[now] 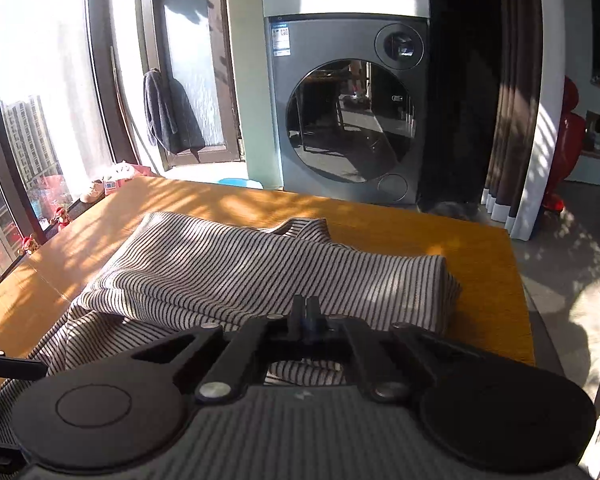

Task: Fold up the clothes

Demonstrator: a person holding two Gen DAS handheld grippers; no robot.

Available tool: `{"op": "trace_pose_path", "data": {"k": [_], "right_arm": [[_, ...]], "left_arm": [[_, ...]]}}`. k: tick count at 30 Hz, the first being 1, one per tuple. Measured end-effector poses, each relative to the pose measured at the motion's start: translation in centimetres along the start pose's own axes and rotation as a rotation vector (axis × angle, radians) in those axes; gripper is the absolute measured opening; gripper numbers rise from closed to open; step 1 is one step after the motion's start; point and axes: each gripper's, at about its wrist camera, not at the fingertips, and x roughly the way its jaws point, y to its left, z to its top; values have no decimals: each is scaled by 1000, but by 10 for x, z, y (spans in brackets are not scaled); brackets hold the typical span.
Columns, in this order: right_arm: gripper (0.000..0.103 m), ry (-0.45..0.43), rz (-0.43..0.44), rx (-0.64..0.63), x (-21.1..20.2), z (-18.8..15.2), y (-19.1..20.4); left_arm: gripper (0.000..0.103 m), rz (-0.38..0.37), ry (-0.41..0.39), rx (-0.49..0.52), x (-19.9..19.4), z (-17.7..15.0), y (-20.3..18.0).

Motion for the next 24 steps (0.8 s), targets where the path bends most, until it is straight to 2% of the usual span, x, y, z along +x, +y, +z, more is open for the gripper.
{"op": "trace_pose_path", "data": {"k": [3,6,7,9,11,13,15,17,18,19,21,24], "right_arm": [[0,-98,25,-15,-20,31,6],[0,-185,31,14,-40,58,-6],[0,-206,36,37,-47,64,-12],[1,-189,54,94,-46,65,-28],[10,-147,48,146,-40,59,-44],[40,-75,-1,188,-21,38,-56],[44,-11,-41,234,-2,16,-66],[43,31,-61,251,13,-3,-68],[31,45,-66,243,20,-11,-67],[10,32,-67,204,19,-13,-62],[6,-38,-27,190,3,-9,-54],[5,-151,29,212,-27,6,-54]], "left_arm": [[103,1,-1,1,0,0,-1],[103,-4,-4,-6,-1,-1,1],[103,-6,-6,-8,-1,-1,1],[103,-9,-8,-13,-1,-1,2],[103,-12,-10,-17,-1,-1,2],[103,-5,-6,-10,-1,0,1],[103,4,3,1,0,1,-2],[103,-31,19,0,-3,10,-3],[103,-49,27,-1,-4,14,-4],[103,-68,34,-1,-5,19,-4],[103,-117,-21,18,-13,38,-6],[103,-108,-86,23,-8,71,-4]]}}
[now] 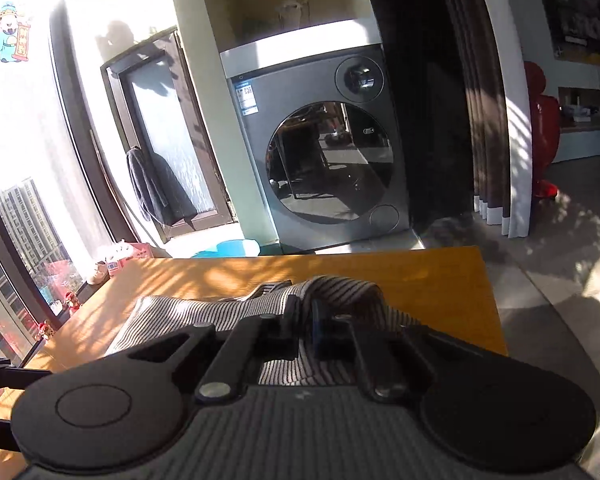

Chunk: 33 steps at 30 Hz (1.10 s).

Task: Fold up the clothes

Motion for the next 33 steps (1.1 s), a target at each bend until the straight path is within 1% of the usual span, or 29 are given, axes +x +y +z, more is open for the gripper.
{"op": "trace_pose_path", "data": {"k": [1,2,4,6,7,8,10,12,14,15,16,17,18,19,20,21,22,23,24,25,26,28,29,30,31,32,33], "right_arm": [[5,-12,4,4,-4,3,-1],[5,-5,1,11,-5,2,-4],[5,42,-30,23,3,-9,-13],[6,115,-85,4,18,-29,-21],[8,139,-99,11,24,-38,-26],[8,140,-101,24,27,-44,-29],[9,131,-98,27,29,-43,-29],[10,147,-112,-14,33,-39,-24],[14,168,-129,-75,37,-35,-16],[18,161,-152,-113,37,-31,-10],[30,153,-175,-151,37,-27,-5],[38,144,-199,-188,37,-23,1],[47,106,-215,-228,34,-19,8],[49,66,-231,-267,31,-15,15],[50,18,-223,-285,26,-10,22],[53,-17,-151,-252,21,-6,25],[61,-50,-77,-219,16,-2,28],[67,-84,-3,-185,11,1,31],[79,-62,96,-128,13,3,30],[83,-16,140,-95,21,0,30],[83,29,182,-62,29,-3,30],[83,119,108,-45,51,-14,23],[83,183,20,-10,67,-25,14],[82,173,16,30,71,-32,6],[90,154,46,61,67,-31,4],[93,135,76,91,64,-29,2],[93,136,73,78,66,-31,3]], "left_arm": [[103,4,-17,-6,5,10,3],[103,15,-33,-16,13,19,8],[103,44,-44,-39,30,30,18],[103,59,0,-66,54,32,30],[103,66,21,-80,65,33,36],[103,73,43,-92,77,34,42],[103,86,76,-89,91,28,51],[103,86,55,-20,99,19,58],[103,86,27,-2,97,14,57],[103,88,25,0,97,13,57],[103,90,24,1,97,12,56],[103,88,20,-5,95,12,57],[103,86,15,-11,94,11,57],[103,85,13,-15,94,11,58],[103,84,10,-18,93,11,58],[103,83,7,-22,92,11,59],[103,80,4,-26,92,10,59],[103,78,2,-30,91,9,60],[103,75,0,-34,91,8,60],[103,70,-3,-41,90,8,61],[103,65,-6,-47,90,8,62],[103,52,-10,-60,90,8,65],[103,45,-12,-66,90,9,67],[103,38,-14,-72,91,9,68],[103,35,-15,-78,91,9,70],[103,32,-17,-83,91,9,71],[103,28,-18,-89,91,10,72]]}}
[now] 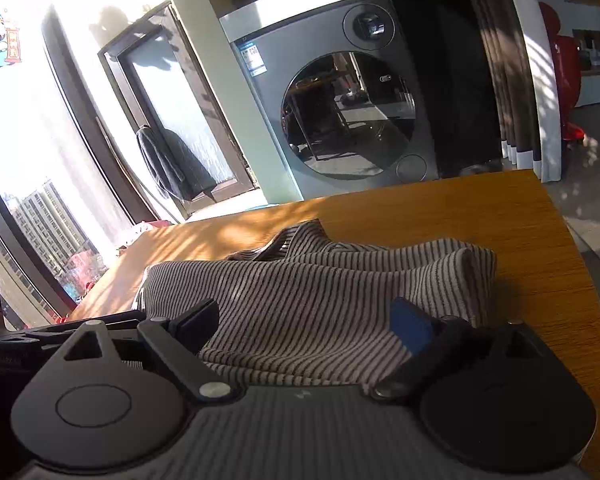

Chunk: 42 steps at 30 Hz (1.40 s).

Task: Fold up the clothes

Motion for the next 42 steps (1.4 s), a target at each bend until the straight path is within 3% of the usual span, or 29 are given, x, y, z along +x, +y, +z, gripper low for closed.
{"op": "trace_pose_path", "data": {"k": [3,7,9,13,15,18,24,31,32,35,36,37,39,40,42], "right_arm": [[103,20,1,-39,5,-3,3],[103,37,-19,-72,10,-2,10],[103,29,-4,-54,9,-2,7],[103,4,32,-6,3,-5,-1],[103,-29,44,35,0,-9,-5],[103,-82,70,122,-5,-14,-13],[103,-21,86,94,2,-8,-11],[103,80,75,-3,4,1,3],[103,63,59,5,-2,3,5],[88,-37,-20,-46,-23,6,19],[74,-66,-54,-70,-30,7,24],[56,-33,-71,-56,-24,5,22],[41,25,-104,-33,-13,-4,14],[35,47,-120,-24,-7,-10,10],[34,41,-138,-45,-13,-10,13]], "left_arm": [[103,-8,-1,-6,1,1,1],[103,-43,-3,-15,-1,7,5],[103,-100,-42,-20,-6,14,5],[103,-162,6,-138,11,21,19],[103,-153,6,-160,22,15,30],[103,-119,15,-108,25,16,22],[103,-8,27,19,32,13,-4],[103,15,30,43,32,12,-11],[103,22,31,50,31,11,-12],[103,38,31,67,31,10,-12],[103,39,30,66,30,10,-11],[103,40,30,66,30,10,-11],[103,46,30,73,29,10,-13],[103,48,31,76,29,10,-14],[103,59,31,85,26,10,-15]]}}
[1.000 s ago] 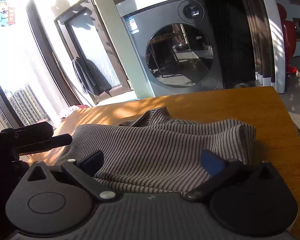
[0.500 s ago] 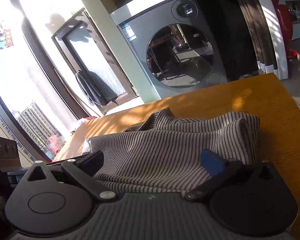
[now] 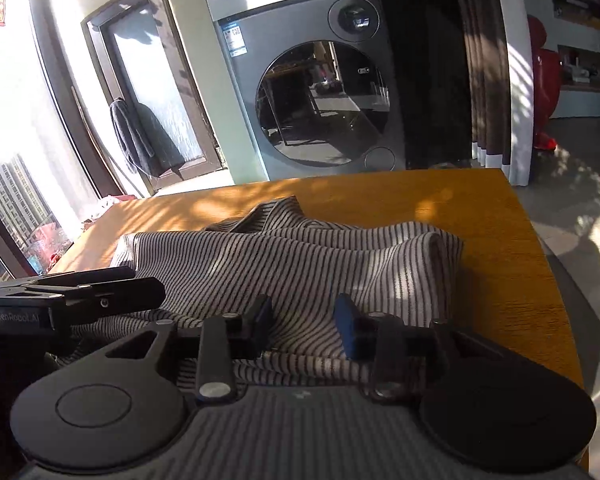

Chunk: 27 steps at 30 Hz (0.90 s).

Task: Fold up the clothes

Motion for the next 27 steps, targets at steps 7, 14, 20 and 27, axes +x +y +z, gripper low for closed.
{"op": "trace_pose_path", "data": {"k": [7,14,20,27], "right_arm": [[36,17,-68,-105,-18,-10,3],[37,-56,-124,-203,-26,16,15],[41,40,-128,-204,9,11,3],[41,-44,-88,-252,-15,39,11]], "left_arm": [[103,50,-19,-17,-28,-12,-10],[103,79,-6,23,-26,-18,-14],[103,78,-8,20,-26,-19,-13],[103,76,-14,12,-28,-19,-13]]}}
